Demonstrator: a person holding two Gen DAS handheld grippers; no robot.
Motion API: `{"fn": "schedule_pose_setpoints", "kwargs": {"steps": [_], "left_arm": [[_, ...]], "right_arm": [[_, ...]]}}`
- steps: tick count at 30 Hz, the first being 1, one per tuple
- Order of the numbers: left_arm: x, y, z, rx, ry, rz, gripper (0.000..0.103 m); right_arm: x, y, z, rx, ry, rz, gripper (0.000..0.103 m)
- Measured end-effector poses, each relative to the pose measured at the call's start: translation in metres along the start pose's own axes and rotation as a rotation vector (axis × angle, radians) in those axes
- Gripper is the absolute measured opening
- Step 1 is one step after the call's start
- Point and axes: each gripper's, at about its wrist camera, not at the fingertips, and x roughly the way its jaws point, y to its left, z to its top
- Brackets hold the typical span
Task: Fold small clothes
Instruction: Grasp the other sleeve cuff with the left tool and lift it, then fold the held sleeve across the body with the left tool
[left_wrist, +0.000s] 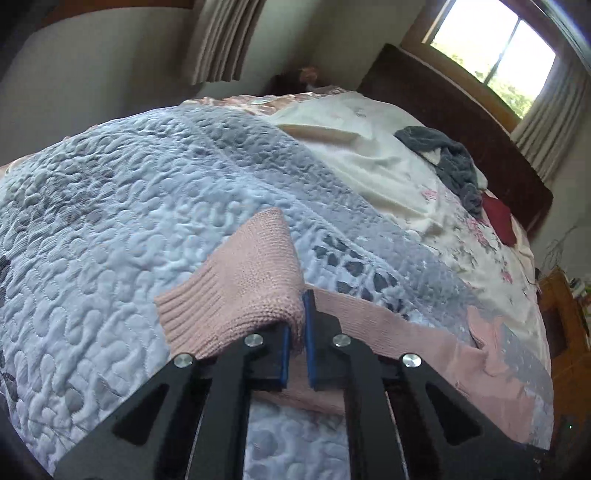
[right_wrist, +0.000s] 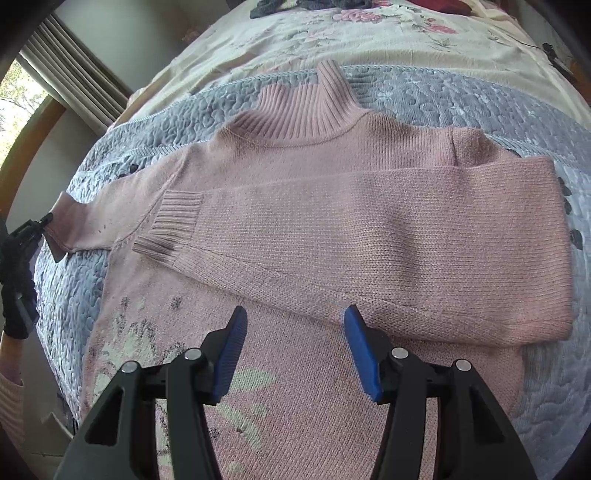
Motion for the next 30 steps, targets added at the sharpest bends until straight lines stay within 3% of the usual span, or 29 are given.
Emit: {"fn": "schedule_pose_setpoints", "kwargs": {"steps": [4,10,15,20,26,30], "left_arm": [[-0.001,-0.067,-0.027,0.085,0.028,-0.107,0.005],[0.01,-0.152,-0.069,0.121,0.085,-0.281,0.005],[0.029,-0.215,-0.111,0.159,0.147,-0.37,0.005],[0.064,-0.248,-0.155,0.177,0.236,-0.366,0.005],[0.094,-0.249,-0.182,0.178,0.305,-0.336,0.005],[0.111,-0.244,-0.193,0.187,0.406,-0.339,0.008]], "right_arm": [[-0.006,-0.005,-0.003,-0.001,-0.01,-0.003,0.055],[-0.011,-0.021,-0.005,0.019,-0.021,-0.008,0.055],[-0.011,-0.031,-0.005,0.044,-0.028,0.0,0.055],[-0.008,-0.035,-0.007,0.045,-0.022,0.0,0.055],[-0.002,-0.039,-0.009,0.046,-0.009,-0.002,0.055],[0.001,-0.038,-0.006,0.05,-0.001,-0.009,0.055]]}}
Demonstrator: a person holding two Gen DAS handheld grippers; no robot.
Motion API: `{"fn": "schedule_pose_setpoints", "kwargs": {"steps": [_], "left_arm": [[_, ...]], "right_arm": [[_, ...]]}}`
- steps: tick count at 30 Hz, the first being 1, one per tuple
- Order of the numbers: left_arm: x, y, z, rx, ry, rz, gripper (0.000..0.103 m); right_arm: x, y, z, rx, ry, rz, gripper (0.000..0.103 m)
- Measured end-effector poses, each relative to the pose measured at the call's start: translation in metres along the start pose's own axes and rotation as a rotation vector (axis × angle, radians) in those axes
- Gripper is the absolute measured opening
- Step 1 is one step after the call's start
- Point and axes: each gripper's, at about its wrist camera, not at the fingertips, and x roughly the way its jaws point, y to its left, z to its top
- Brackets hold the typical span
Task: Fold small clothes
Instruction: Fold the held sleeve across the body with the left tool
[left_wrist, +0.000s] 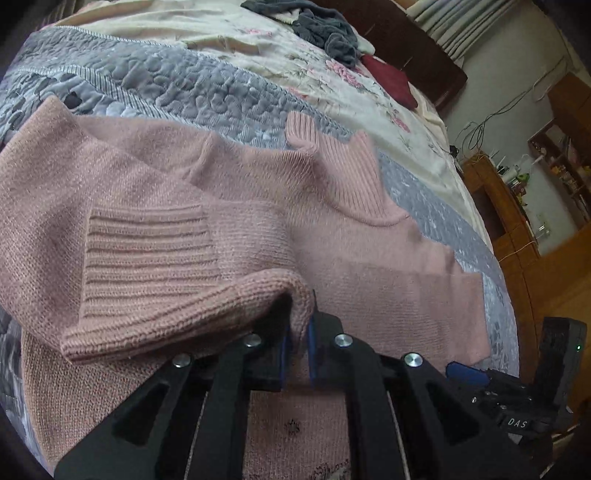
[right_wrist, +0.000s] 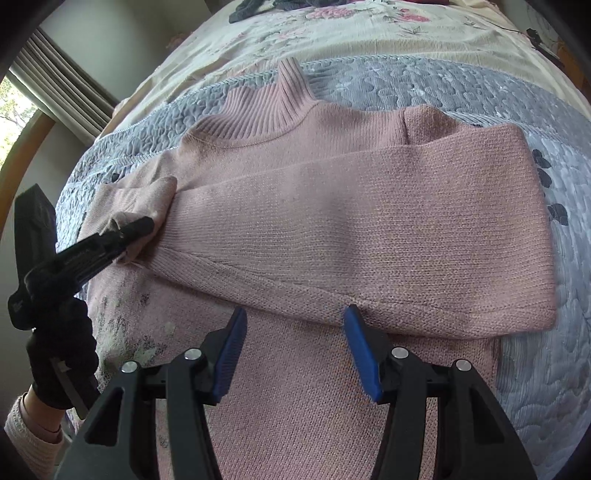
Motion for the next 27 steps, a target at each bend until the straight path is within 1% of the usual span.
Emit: {"fn": "schedule_pose_setpoints", "kwargs": {"steps": [3,4,5,6,8,10,11,12,15,16,17,19,23,24,25,26,27], "left_arm": [[-0.011,0.007,-0.006,0.007,0.051,-0.04,0.009],[-0.021,0.01,-0.008,0.016,0.069,-0.065,0.013],[-0.035,0.014,-0.01,0.03,0.073,-0.088,0.015],[-0.052,0.018,-0.011,0.05,0.054,-0.088,0.015],[-0.088,0.031,-0.006,0.095,-0.027,-0.032,0.016],[-0.109,0.048,0.008,0.12,-0.092,0.074,0.018],[-0.113,0.058,0.016,0.119,-0.104,0.141,0.018],[-0.113,0.067,0.024,0.106,-0.105,0.189,0.018],[-0.101,0.091,0.037,0.072,-0.071,0.304,0.017],[-0.096,0.097,0.038,0.066,-0.055,0.328,0.016],[-0.092,0.102,0.04,0.064,-0.04,0.338,0.016],[-0.084,0.109,0.037,0.07,-0.023,0.347,0.016],[-0.08,0.112,0.036,0.064,-0.031,0.336,0.018],[-0.081,0.111,0.036,0.067,-0.031,0.335,0.018],[-0.081,0.109,0.036,0.072,-0.031,0.336,0.018],[-0.083,0.108,0.036,0.076,-0.034,0.337,0.018],[-0.086,0.106,0.037,0.079,-0.04,0.334,0.018]], "right_arm": [[-0.002,0.002,0.005,0.01,0.003,0.014,0.055],[-0.004,0.003,0.007,0.011,0.004,0.021,0.055],[-0.006,0.006,0.01,0.011,0.004,0.032,0.055],[-0.007,0.01,0.013,0.009,0.003,0.045,0.055],[-0.008,0.02,0.022,0.006,0.002,0.074,0.055],[-0.003,0.034,0.032,0.011,0.009,0.111,0.055],[0.001,0.044,0.037,0.011,0.017,0.131,0.055],[0.006,0.054,0.043,0.008,0.028,0.158,0.055],[0.029,0.081,0.059,0.027,0.067,0.217,0.055],[0.037,0.088,0.064,0.041,0.086,0.242,0.055],[0.047,0.095,0.069,0.057,0.105,0.268,0.055],[0.067,0.106,0.076,0.085,0.142,0.29,0.055],[0.102,0.126,0.078,0.104,0.222,0.34,0.054],[0.108,0.13,0.076,0.104,0.232,0.352,0.046],[0.11,0.135,0.075,0.087,0.23,0.347,0.034],[0.11,0.14,0.074,0.055,0.22,0.329,0.027],[0.107,0.142,0.074,0.031,0.211,0.326,0.017]]}}
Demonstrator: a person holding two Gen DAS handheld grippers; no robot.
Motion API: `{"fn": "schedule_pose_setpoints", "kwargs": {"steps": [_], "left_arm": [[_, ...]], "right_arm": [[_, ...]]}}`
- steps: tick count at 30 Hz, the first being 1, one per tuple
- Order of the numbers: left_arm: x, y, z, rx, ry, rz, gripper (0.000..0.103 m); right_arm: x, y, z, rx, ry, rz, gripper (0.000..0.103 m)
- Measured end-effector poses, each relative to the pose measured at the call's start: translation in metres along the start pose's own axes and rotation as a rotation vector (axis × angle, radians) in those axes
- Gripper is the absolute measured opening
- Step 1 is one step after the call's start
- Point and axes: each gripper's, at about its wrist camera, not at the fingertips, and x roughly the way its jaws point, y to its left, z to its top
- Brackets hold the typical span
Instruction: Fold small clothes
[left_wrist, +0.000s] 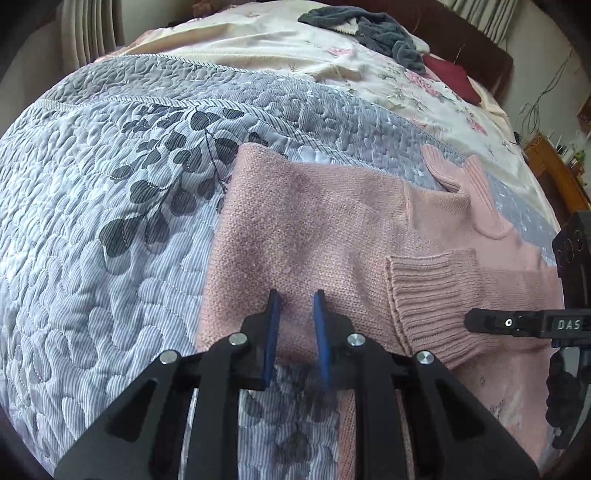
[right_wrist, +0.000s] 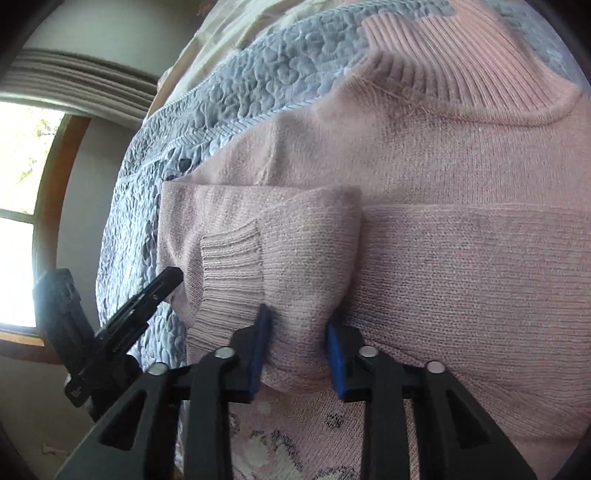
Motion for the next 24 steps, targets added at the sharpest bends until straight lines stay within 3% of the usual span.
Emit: {"fn": "schedule_pose_setpoints", "kwargs": {"steps": [4,8,11,17,24], "left_arm": [[-0.02,-0.007,0.005,0.008,-0.053,-0.026,0.019],[-0.03,-0.03,0.009,0.05,-0.082,-0.07,0.019],[-0.024,-0.055,0.011,0.081,-0.069,-0.11,0.02],[0.015,-0.1,0.004,0.158,0.01,-0.109,0.02],[0.045,-0.093,0.0,0.112,0.071,-0.119,0.021]], "right_arm": [[-0.036,0.0,-0.006,-0.033,-0.068,0.003,0.012],[-0.091,-0.015,-0.006,-0.052,-0.161,-0.069,0.012],[-0.114,-0.04,-0.006,-0.03,-0.179,-0.137,0.012],[-0.099,-0.098,-0.007,0.085,-0.136,-0.159,0.012],[-0.086,-0.105,-0.011,0.075,-0.122,-0.193,0.022]]}}
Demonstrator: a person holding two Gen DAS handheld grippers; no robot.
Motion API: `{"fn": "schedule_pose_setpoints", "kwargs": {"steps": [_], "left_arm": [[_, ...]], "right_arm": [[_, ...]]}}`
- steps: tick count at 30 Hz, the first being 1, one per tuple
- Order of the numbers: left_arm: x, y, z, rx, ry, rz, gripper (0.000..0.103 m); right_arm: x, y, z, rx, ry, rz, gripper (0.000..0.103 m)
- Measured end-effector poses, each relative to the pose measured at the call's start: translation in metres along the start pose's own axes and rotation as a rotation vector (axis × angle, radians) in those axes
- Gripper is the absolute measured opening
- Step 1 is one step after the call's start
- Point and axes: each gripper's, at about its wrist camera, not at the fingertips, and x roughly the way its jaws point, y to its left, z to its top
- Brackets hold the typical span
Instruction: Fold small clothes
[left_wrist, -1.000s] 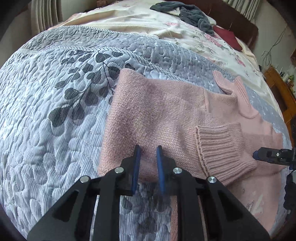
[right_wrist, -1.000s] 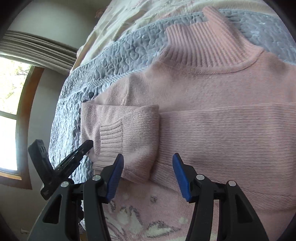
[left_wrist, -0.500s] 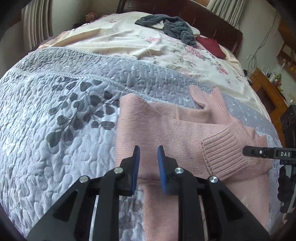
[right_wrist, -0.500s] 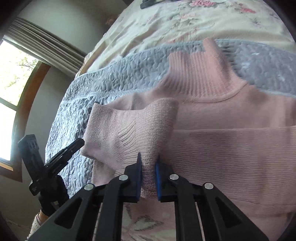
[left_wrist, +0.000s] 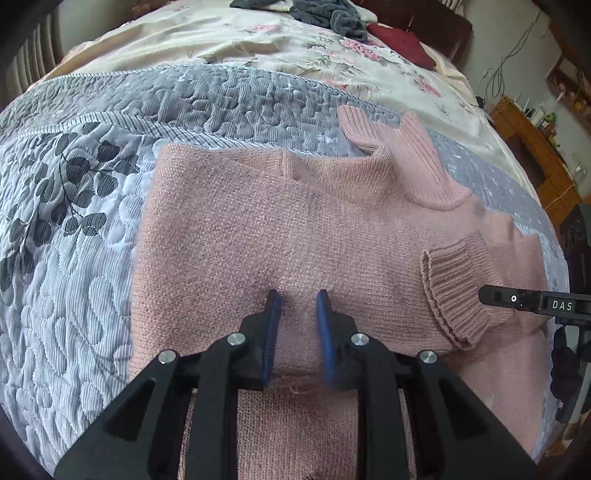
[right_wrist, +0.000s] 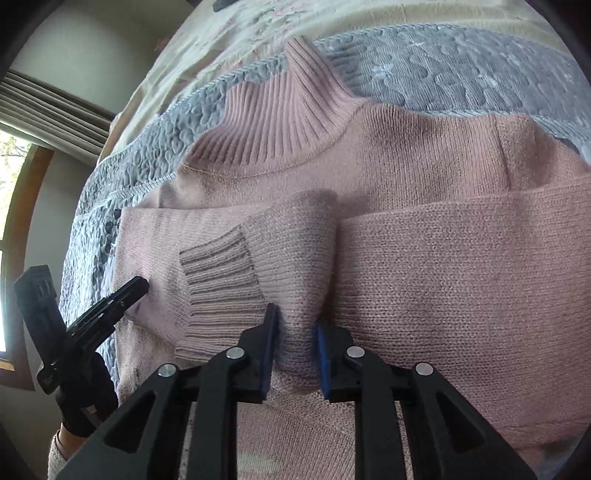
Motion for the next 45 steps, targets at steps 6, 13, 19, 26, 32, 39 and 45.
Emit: {"fn": "schedule_pose_setpoints", "kwargs": {"steps": [6,13,19,26,32,39,45], "left_arm": [[-0.021,0.002,-0.002,-0.042,-0.043,-0.037,0.031],[-0.01,0.002,-0.007,-0.03,-0.011,-0.022,0.031],[-0.005,0.005,-0.008,-0.016,-0.004,-0.035,0.031],[-0.004,0.005,-0.009,-0.016,-0.007,-0.031,0.031],[-0.003,0.003,-0.009,-0.005,-0.004,-0.012,0.032],[-0.001,0.001,-0.008,0.001,-0.004,0.002,0.032],[0.0,-0.001,-0.009,0.016,-0.003,0.013,0.032]], "right_arm": [[-0.042,0.048,-0.009,-0.183,-0.113,-0.112,0.042],[0.016,0.128,-0.037,-0.47,0.017,-0.211,0.052],[0.027,0.112,-0.034,-0.472,0.023,-0.228,0.021],[-0.025,0.071,-0.019,-0.288,-0.072,-0.084,0.01],[-0.082,0.011,-0.013,-0.094,-0.17,-0.005,0.01],[-0.11,-0.06,-0.018,0.064,-0.195,-0.042,0.01],[-0.086,-0.093,-0.038,0.105,-0.088,-0.077,0.011]]}}
